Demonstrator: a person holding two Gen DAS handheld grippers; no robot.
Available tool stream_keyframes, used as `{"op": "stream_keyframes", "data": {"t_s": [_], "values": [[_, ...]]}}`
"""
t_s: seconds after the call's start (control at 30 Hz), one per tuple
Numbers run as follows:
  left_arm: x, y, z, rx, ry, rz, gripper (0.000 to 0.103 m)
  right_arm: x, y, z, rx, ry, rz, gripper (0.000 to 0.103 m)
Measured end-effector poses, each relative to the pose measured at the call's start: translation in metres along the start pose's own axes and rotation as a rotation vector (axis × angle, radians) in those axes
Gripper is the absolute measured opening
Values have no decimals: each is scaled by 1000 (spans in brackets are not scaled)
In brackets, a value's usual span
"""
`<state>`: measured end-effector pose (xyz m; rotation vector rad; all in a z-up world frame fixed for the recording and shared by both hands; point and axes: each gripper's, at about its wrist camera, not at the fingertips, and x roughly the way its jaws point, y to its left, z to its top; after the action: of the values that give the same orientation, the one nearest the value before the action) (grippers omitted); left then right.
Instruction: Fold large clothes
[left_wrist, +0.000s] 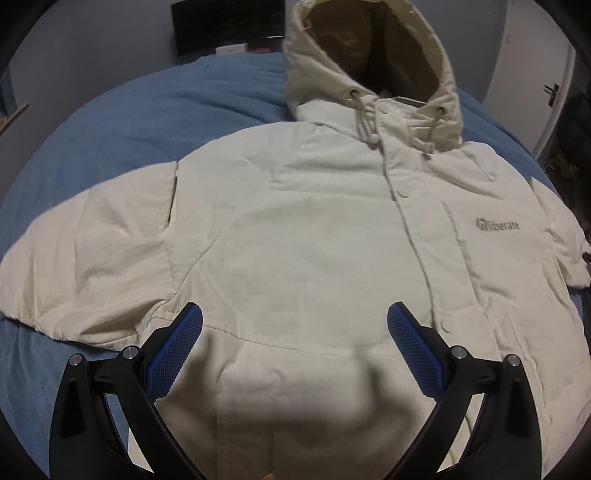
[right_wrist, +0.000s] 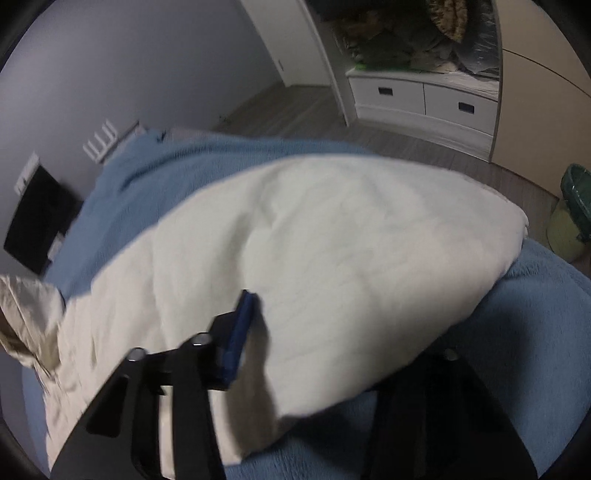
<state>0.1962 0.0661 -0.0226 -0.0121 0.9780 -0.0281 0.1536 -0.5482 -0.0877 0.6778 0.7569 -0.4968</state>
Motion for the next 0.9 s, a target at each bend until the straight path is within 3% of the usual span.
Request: {"op": "stream_keyframes", "data": {"t_s": [0.03,0.27,0.4,0.5,0.67,0.9], "values": [[1,3,0,-14,4,-8,97,-2,1,1,-11,-14,-3,22],[3,12,-1,-62,10,1,97,-71,50,5,-229,-282,9,14],[-2,12,0,-54,-10,19,97,-130,102,-11,-406,-444,85,13],[-3,13,-1,-55,-15,27,97,-174,146,-35,-535,-512,181,13],[-2,14,-1,-57,-16,35,97,-214,198,-83,-676,-483,329,13],[-4,14,-3,-47,-26,37,97,-195,240,-159,-767,-290,455,13]]}}
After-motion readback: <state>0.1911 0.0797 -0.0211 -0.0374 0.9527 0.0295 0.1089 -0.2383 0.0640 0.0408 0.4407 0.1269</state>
